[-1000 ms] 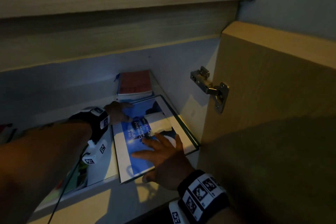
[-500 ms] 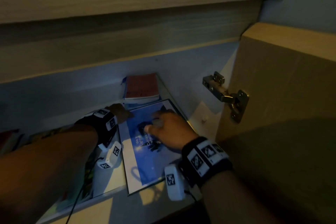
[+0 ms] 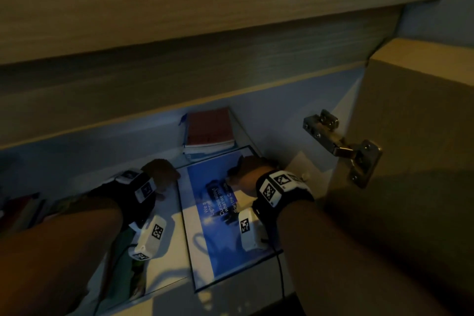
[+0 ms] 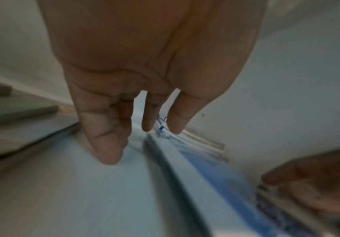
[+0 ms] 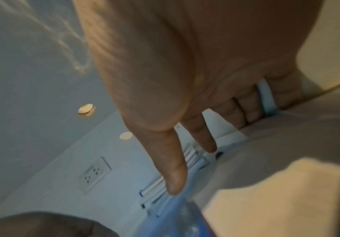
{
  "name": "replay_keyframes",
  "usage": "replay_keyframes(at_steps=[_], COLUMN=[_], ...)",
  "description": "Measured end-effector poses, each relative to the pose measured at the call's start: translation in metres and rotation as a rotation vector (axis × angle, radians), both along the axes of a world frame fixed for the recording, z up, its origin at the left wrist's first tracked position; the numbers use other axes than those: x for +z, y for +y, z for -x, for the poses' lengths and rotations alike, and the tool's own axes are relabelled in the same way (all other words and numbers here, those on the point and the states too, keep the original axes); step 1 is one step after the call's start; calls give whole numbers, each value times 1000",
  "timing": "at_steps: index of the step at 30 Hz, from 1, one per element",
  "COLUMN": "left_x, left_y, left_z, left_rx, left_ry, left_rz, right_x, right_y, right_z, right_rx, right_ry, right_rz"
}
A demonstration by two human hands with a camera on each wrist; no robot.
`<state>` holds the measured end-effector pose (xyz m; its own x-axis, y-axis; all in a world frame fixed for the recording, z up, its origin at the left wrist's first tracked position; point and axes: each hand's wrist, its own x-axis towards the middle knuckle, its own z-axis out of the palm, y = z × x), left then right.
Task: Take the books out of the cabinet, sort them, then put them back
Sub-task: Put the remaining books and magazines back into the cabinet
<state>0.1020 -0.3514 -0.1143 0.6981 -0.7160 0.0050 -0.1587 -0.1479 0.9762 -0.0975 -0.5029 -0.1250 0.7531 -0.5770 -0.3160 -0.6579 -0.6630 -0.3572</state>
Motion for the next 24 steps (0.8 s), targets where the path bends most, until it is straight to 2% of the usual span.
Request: replay_keyframes(at_steps=[1, 2, 3, 4, 5, 6, 7, 8, 9, 11, 12, 14, 15, 17, 21, 24], left_x=[-4, -13, -21, -23, -10, 2, 0, 3, 12, 27, 34, 47, 51, 51, 41, 32], left_y=[7, 9, 13, 14, 12, 15, 15, 16, 19, 15, 9, -5, -11, -25, -41, -44], left_z=[-5, -8, -10, -2, 9, 25, 35, 35, 35, 29, 25, 23, 21, 15, 7, -1], left_rx=[-93, -392, -451, -347, -134, 25, 60, 41, 6, -89, -105, 1, 6, -94, -181, -156], left_ry=[-413, -665, -647, -281, -121, 42, 153, 212, 203, 20, -68, -48, -114, -270, -459, -451], left_rz=[-93, -117, -61, -64, -27, -210, -418, -534, -628, -766, -780, -659, -666, -731, -815, -836], right_x=[4, 5, 7, 7, 7, 6, 5, 5, 7, 10, 11, 17, 20, 23, 10, -3], right_y=[0, -1, -1, -2, -2, -3, -4, -5, -5, -5, -6, -5, -5, -11, -24, -30], right_z=[1, 3, 2, 2, 1, 0, -1, -1, -1, -2, -4, -13, -19, -35, -49, -48], right_rx=[-3, -10, -27, -41, -55, -71, -83, -90, -94, -110, -113, -82, -67, -35, -18, 21], right_ry=[-19, -61, -95, -115, -112, -118, -113, -127, -133, -151, -178, -201, -210, -240, -210, -153], right_rz=[-26, -58, -72, -77, -81, -87, -91, -103, -100, -85, -69, -33, -49, -88, 2, 106])
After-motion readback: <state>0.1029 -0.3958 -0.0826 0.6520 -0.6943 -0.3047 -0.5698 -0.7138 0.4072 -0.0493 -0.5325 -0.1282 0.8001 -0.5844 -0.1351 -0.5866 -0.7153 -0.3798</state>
